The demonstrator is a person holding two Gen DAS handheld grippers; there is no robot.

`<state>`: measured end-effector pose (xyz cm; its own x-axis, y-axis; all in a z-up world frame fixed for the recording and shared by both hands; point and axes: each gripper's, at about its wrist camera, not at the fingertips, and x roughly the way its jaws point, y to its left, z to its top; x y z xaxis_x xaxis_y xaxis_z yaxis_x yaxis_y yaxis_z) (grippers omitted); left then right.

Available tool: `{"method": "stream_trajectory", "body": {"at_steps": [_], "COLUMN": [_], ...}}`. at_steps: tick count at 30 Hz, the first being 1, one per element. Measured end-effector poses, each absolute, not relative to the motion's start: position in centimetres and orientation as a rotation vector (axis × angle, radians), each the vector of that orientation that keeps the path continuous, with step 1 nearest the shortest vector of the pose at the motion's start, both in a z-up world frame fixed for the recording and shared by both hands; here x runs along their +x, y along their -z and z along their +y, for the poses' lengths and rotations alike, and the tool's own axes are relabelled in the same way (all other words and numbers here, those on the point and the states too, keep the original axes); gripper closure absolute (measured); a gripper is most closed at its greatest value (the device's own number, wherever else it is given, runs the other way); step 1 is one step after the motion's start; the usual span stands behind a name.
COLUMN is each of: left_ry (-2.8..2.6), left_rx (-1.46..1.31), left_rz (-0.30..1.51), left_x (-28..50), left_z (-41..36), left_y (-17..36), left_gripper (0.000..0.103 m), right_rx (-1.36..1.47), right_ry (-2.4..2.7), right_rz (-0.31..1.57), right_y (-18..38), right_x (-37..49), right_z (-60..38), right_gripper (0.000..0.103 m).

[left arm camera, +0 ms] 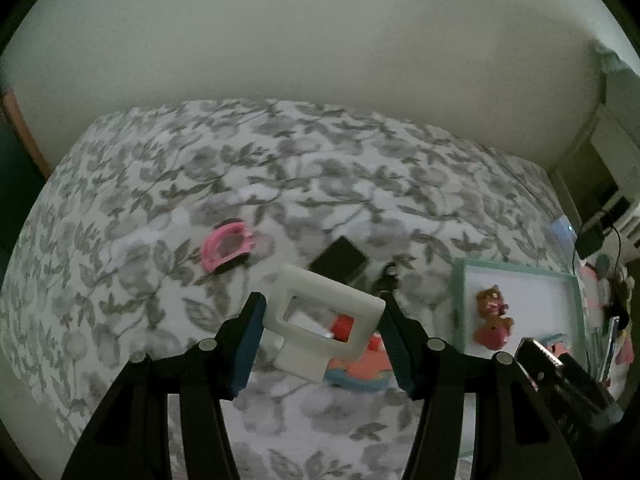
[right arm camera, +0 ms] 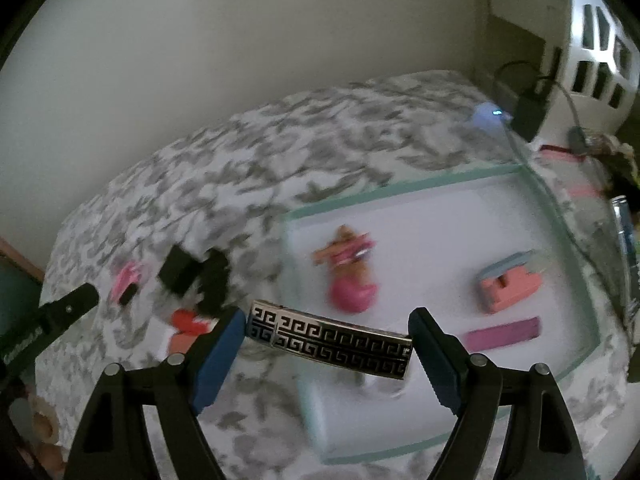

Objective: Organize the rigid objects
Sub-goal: 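Carry the white frame and patterned bar over the white tray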

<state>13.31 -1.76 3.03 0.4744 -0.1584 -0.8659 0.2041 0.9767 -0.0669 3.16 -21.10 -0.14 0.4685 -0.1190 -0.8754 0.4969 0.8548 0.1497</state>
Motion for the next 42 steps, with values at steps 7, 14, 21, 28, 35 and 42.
{"method": "stream_trajectory", "body": {"at_steps": [7,14,21,28,35,42], "left_ry": [0.284,0.346,0.439,0.518,0.566,0.578], "left_rx": [0.068,0.077,0.088,0.097,0.103,0.128], "left_rz": [1.055,1.066,1.101,1.128,1.155,1.174], "left_x": [12.3,11.4,10.6,9.9,9.8,10.0], "left_z": [-6.2,-10.5,-15.6,-19.8,-23.0,-25.2], "left_y": [-3.1,-2.7,-1.3,0.2,2.1,3.8], "left_gripper": [0.045,0.045,0.044,0.044,0.044,0.044], "right_rx": [0.448,0.479,0.453,0.456,0.432,0.443], "right_ry": [0.463,0.526,0.578,0.602,0.602,0.603], "right_rz": [1.022,1.018,1.024,1.038,1.045,1.06], "right_y": [0.4,1.0,2.5,4.1,5.4,6.8], "right_x": [2.3,1.4,1.5,1.5,1.6,1.8], "right_z": [-25.7,-29.7,-33.1,-36.4,-38.3,-39.8], "right_gripper": [0.018,0.018,0.018,0.018,0.018,0.018]}}
